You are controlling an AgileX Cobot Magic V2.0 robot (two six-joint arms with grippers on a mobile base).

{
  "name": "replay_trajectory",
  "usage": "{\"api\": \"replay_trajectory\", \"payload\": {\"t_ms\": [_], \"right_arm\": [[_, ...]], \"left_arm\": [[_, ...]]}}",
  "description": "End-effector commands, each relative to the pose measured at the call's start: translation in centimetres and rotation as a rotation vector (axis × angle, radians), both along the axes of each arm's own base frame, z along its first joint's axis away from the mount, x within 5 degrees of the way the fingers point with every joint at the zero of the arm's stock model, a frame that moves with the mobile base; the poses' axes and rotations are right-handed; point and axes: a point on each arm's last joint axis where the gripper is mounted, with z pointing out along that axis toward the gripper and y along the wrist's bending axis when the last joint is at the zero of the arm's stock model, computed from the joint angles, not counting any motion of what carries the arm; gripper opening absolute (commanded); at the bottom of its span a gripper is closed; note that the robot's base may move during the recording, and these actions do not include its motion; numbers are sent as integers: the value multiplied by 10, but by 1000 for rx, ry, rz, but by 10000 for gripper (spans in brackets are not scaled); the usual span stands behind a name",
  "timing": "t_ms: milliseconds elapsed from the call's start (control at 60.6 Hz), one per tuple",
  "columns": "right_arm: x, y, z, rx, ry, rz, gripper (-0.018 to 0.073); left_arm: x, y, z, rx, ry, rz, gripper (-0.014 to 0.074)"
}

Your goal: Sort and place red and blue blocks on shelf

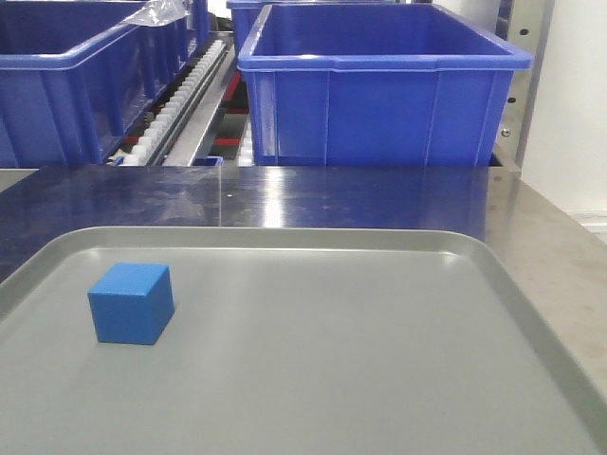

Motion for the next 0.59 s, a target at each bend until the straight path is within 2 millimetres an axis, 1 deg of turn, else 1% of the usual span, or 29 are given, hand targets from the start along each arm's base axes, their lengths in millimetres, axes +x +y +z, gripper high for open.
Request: {"api": "replay_trajectory", "payload": {"t_ms": [0, 264, 396, 462, 578], "right_arm": [[2, -2, 18, 0, -117, -23, 50], [2, -2, 18, 0, -117, -23, 50], [2, -2, 18, 0, -117, -23, 50], [2, -2, 18, 0, -117, -23, 50], [2, -2, 18, 0, -117, -23, 50]], "left_arm": [[5, -1, 19, -32, -111, 11, 124], [2, -4, 19, -120, -92, 37, 127], [-1, -8, 20, -100, -78, -5, 140], [-2, -14, 19, -87, -75, -43, 190], [-2, -24, 20, -83, -81, -95, 354]]}}
